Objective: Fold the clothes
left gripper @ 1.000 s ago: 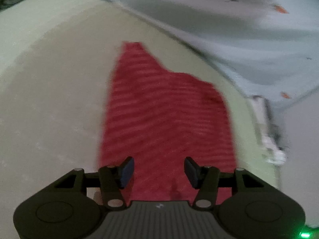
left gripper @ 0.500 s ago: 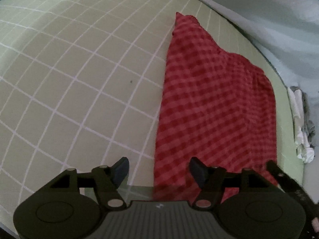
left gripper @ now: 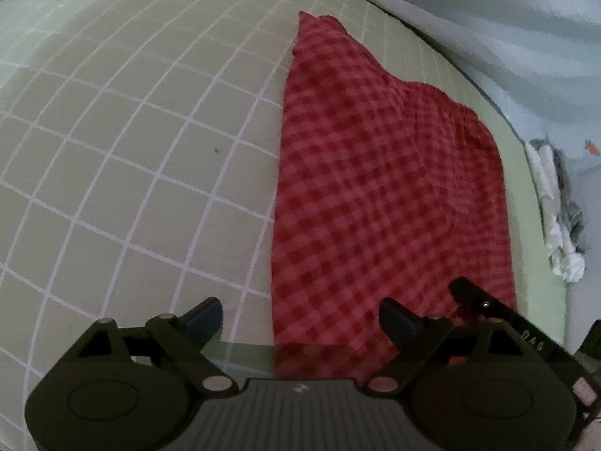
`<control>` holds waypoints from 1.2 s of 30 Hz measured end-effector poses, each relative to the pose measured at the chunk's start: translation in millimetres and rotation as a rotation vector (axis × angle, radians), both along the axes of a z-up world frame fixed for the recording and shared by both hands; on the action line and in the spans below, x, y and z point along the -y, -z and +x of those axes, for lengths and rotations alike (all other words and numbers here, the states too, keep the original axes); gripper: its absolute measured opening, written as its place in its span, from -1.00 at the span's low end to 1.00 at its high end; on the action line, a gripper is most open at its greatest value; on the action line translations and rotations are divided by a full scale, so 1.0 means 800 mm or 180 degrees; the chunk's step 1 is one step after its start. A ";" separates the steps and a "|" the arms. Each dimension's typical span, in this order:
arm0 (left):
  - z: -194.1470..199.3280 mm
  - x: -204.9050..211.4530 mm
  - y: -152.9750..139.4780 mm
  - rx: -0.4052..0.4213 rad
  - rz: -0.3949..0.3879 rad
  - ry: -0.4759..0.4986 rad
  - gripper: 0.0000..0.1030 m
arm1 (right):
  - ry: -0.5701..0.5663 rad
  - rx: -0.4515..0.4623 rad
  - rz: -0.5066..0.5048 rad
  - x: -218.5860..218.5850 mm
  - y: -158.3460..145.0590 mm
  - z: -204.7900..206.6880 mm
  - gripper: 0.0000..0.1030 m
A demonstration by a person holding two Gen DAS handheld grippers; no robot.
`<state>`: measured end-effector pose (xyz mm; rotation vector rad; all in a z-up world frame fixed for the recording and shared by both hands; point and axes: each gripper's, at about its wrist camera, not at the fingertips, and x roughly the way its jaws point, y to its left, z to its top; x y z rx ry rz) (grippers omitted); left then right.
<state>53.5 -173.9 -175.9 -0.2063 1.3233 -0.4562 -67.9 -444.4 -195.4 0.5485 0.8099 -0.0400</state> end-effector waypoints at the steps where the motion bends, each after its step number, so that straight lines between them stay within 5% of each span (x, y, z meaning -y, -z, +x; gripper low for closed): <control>1: -0.001 0.001 0.000 0.0016 0.0025 0.0006 0.76 | 0.0005 0.0026 -0.0013 0.001 -0.002 -0.002 -0.88; 22: -0.066 0.028 -0.016 0.0243 0.0303 0.0050 0.76 | 0.0673 0.0668 0.0037 0.058 -0.067 -0.106 -0.96; 36: -0.115 0.059 -0.018 0.0257 0.0356 0.0176 0.76 | 0.1242 0.0619 0.0089 0.106 -0.060 -0.201 -0.96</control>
